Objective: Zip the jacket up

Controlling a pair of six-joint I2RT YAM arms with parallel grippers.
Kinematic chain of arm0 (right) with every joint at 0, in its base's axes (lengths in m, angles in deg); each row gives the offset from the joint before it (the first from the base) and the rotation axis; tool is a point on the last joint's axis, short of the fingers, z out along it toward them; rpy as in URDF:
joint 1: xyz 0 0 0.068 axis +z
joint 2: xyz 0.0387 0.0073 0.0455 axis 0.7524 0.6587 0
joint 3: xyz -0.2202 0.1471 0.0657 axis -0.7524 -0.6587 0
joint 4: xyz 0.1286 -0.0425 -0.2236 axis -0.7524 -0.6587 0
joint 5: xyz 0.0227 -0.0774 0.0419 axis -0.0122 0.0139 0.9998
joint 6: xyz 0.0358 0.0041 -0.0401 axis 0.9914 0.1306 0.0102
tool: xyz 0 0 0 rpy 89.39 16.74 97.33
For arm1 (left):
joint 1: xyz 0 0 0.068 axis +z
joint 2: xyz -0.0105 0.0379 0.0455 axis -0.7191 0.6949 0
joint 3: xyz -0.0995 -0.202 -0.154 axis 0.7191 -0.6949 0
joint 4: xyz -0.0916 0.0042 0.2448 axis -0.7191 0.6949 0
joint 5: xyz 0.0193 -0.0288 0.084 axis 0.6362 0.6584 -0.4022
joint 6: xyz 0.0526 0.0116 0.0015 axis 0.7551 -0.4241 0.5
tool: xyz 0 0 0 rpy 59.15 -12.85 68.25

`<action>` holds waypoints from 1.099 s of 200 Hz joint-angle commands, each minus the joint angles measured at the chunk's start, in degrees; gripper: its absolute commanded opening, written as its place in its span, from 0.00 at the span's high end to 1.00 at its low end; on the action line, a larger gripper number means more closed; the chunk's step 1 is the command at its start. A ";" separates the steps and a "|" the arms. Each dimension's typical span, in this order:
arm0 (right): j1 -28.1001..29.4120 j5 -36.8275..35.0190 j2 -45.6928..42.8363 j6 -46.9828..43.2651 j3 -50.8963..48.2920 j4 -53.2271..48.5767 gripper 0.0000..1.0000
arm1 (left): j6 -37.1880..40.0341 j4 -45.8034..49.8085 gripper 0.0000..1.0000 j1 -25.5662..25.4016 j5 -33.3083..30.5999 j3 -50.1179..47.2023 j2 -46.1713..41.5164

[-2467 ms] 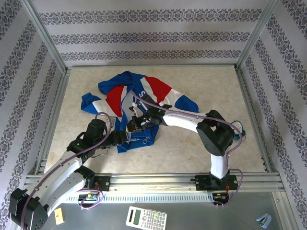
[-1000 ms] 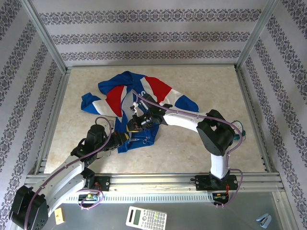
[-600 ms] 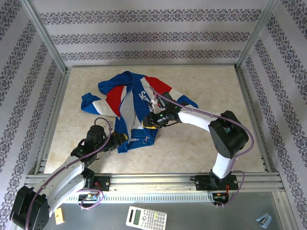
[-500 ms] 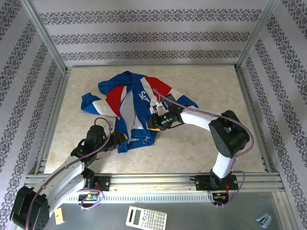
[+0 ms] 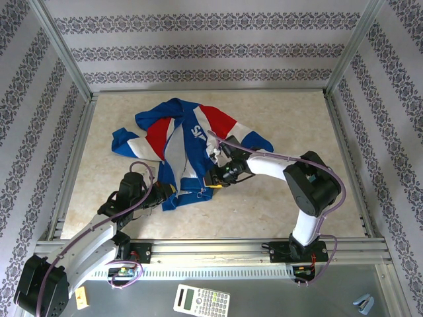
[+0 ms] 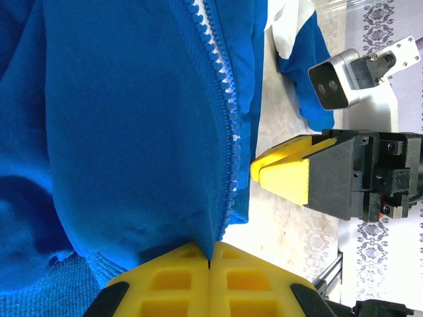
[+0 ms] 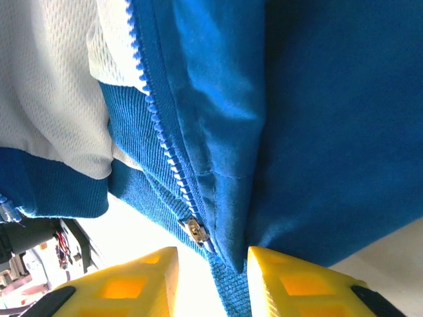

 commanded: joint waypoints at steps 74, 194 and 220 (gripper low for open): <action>2.04 0.56 2.68 0.26 1.96 1.11 0.63 | 0.90 -2.77 1.00 0.73 0.18 0.02 1.19; 2.28 2.38 0.42 0.46 3.00 1.74 0.88 | 0.11 -9.13 1.00 0.71 1.06 -0.60 6.55; 2.55 3.27 1.04 0.48 3.16 2.51 0.79 | 0.11 -9.13 1.00 0.71 0.98 -0.60 6.64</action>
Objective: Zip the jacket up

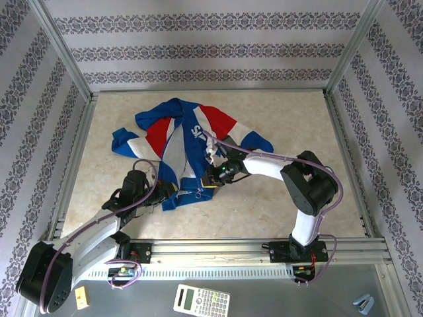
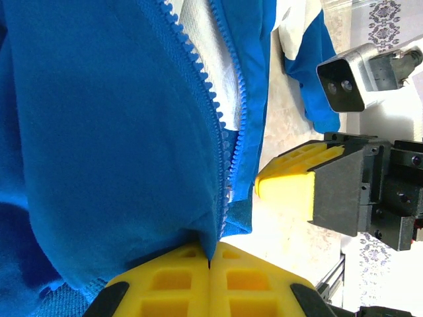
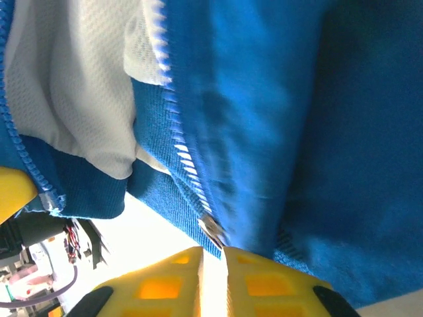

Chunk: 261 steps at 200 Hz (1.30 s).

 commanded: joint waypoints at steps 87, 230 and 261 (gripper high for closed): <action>-0.20 -3.29 -1.89 -1.30 0.24 -0.39 0.66 | -0.12 -2.71 1.00 0.67 0.38 -1.24 -0.68; 1.43 -7.62 -0.60 -2.34 -0.17 -2.50 0.58 | 0.22 -2.92 1.00 0.71 0.47 -0.69 0.40; 2.64 -6.22 0.42 -2.15 0.38 -1.90 0.57 | 0.31 -3.68 1.00 0.66 0.75 -0.25 1.78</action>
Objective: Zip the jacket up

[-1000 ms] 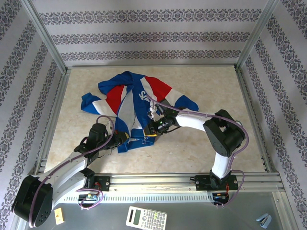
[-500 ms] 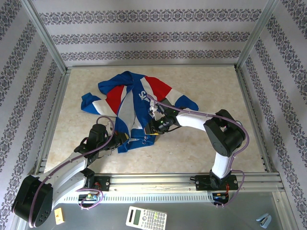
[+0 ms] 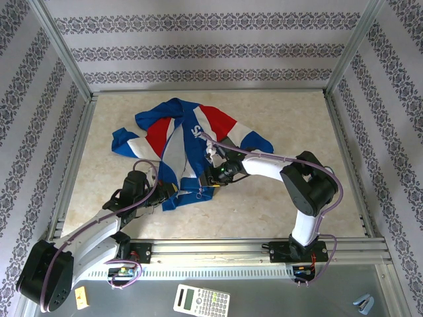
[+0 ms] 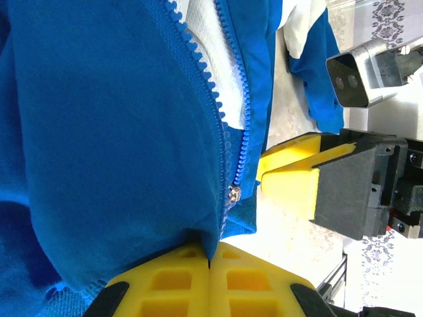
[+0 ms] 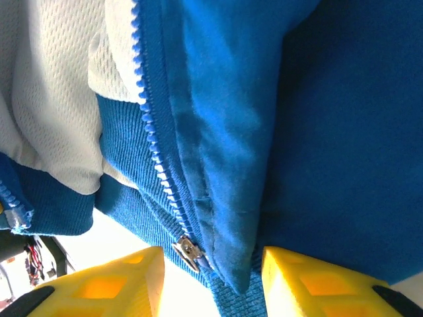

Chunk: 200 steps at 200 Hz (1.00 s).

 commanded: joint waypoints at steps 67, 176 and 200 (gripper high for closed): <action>2.27 3.17 0.62 0.05 1.80 0.79 0.62 | 0.29 -2.26 1.00 0.73 0.76 0.32 0.73; 1.54 3.08 0.61 -1.25 2.66 1.18 0.98 | 1.31 -2.07 1.00 0.72 0.69 -0.14 -3.21; 1.60 3.35 -2.31 -3.48 2.47 2.09 1.00 | 3.14 -1.55 1.00 0.73 -0.89 0.87 -6.92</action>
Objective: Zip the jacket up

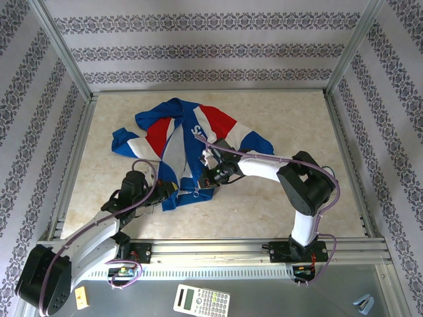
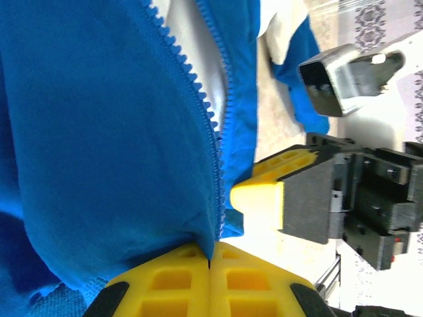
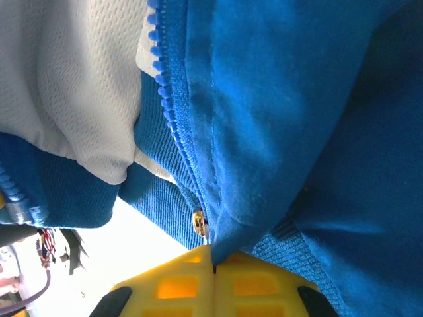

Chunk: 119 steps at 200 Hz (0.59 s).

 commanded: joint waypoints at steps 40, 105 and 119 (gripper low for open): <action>-1.30 1.43 -9.07 -4.77 0.85 3.53 1.00 | 6.84 -4.70 1.00 0.69 -3.07 3.12 -7.07; -3.56 3.24 -16.75 -6.97 -2.09 8.99 1.00 | 9.98 -23.93 1.00 0.69 0.59 5.64 -1.12; -3.89 3.89 -17.54 -7.06 -2.72 10.66 1.00 | 9.80 -28.78 1.00 0.56 1.31 5.40 0.68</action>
